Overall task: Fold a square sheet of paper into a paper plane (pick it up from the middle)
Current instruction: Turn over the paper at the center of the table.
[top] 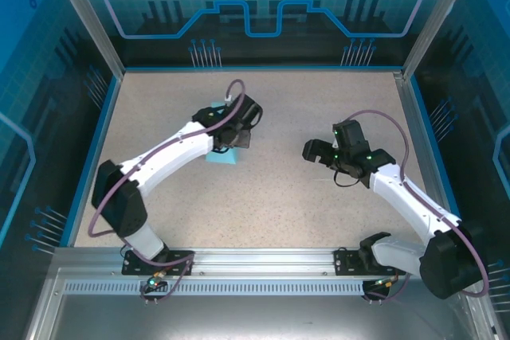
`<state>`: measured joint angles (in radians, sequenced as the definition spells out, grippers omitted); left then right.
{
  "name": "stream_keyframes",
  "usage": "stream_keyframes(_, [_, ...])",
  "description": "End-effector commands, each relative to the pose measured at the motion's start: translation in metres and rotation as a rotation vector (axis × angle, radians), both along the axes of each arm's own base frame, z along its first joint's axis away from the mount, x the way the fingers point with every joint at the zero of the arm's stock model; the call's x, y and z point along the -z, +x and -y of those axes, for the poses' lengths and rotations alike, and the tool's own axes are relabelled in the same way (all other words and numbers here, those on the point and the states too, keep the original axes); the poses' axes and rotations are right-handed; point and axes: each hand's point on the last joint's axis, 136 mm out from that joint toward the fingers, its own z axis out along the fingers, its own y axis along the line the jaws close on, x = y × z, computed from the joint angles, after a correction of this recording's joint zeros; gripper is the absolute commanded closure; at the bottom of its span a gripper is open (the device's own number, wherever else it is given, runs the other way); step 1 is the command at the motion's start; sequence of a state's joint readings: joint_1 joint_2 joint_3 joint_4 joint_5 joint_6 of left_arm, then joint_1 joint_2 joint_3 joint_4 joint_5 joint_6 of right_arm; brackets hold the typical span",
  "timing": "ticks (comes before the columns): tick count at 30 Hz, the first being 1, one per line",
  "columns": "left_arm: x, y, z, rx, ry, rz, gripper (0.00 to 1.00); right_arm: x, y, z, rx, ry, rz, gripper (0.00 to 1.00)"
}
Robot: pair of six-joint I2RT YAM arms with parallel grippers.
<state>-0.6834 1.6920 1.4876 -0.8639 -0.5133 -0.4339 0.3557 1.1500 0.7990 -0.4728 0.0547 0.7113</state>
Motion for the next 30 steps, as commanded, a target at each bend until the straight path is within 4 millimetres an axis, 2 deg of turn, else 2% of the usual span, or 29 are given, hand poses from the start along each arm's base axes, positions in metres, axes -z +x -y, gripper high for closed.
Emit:
stream_keyframes(1, [0.004,0.007,-0.022,-0.026,0.322,0.023,0.93,0.009,-0.009,0.019,0.068,-0.039,-0.043,0.03])
stream_keyframes(4, [0.021,0.016,-0.020,-0.032,0.411,0.008,0.93,0.009,-0.011,0.028,0.106,-0.056,-0.055,0.02])
stream_keyframes(9, [0.062,0.024,-0.006,-0.018,0.437,-0.040,0.93,0.011,-0.018,0.045,0.166,-0.085,-0.080,0.02])
stream_keyframes(14, [0.098,0.017,0.027,0.045,0.414,-0.096,0.93,0.017,-0.023,0.057,0.215,-0.106,-0.113,0.02])
stream_keyframes(19, [0.126,0.005,0.052,0.083,0.355,-0.161,0.92,0.021,-0.025,0.066,0.251,-0.115,-0.131,0.02])
stream_keyframes(24, [0.141,-0.002,0.066,0.087,0.276,-0.205,0.83,0.021,-0.025,0.068,0.264,-0.107,-0.136,0.02])
stream_keyframes(27, [0.147,-0.006,0.074,0.114,0.239,-0.234,0.75,0.020,-0.023,0.068,0.264,-0.105,-0.135,0.02])
stream_keyframes(30, [0.140,-0.010,0.090,0.163,0.155,-0.264,0.68,0.020,-0.023,0.067,0.260,-0.098,-0.138,0.02])
